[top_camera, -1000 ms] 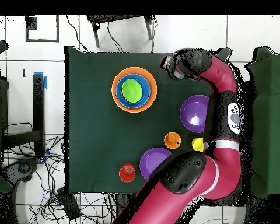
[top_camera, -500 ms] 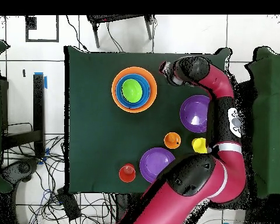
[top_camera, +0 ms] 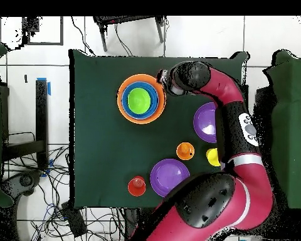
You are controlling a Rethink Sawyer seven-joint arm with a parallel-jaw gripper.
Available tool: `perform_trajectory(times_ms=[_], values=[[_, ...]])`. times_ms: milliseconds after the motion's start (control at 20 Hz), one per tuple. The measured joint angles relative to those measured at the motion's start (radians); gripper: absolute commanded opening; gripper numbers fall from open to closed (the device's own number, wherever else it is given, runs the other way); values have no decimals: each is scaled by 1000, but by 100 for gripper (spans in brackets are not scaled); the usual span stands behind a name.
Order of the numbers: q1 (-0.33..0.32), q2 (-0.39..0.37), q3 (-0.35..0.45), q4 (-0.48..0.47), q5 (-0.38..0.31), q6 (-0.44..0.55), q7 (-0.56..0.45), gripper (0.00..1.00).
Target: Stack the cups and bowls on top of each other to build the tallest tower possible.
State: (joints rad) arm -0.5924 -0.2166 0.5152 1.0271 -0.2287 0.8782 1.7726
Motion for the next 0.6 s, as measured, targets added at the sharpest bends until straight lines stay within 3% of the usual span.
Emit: perform_trajectory(times_ms=[200, 250, 600], values=[[11, -78, -12, 82, 0, 0, 0, 100], [13, -132, -14, 137, 8, 1, 0, 100], [19, -234, -28, 227, 36, 25, 0, 100]])
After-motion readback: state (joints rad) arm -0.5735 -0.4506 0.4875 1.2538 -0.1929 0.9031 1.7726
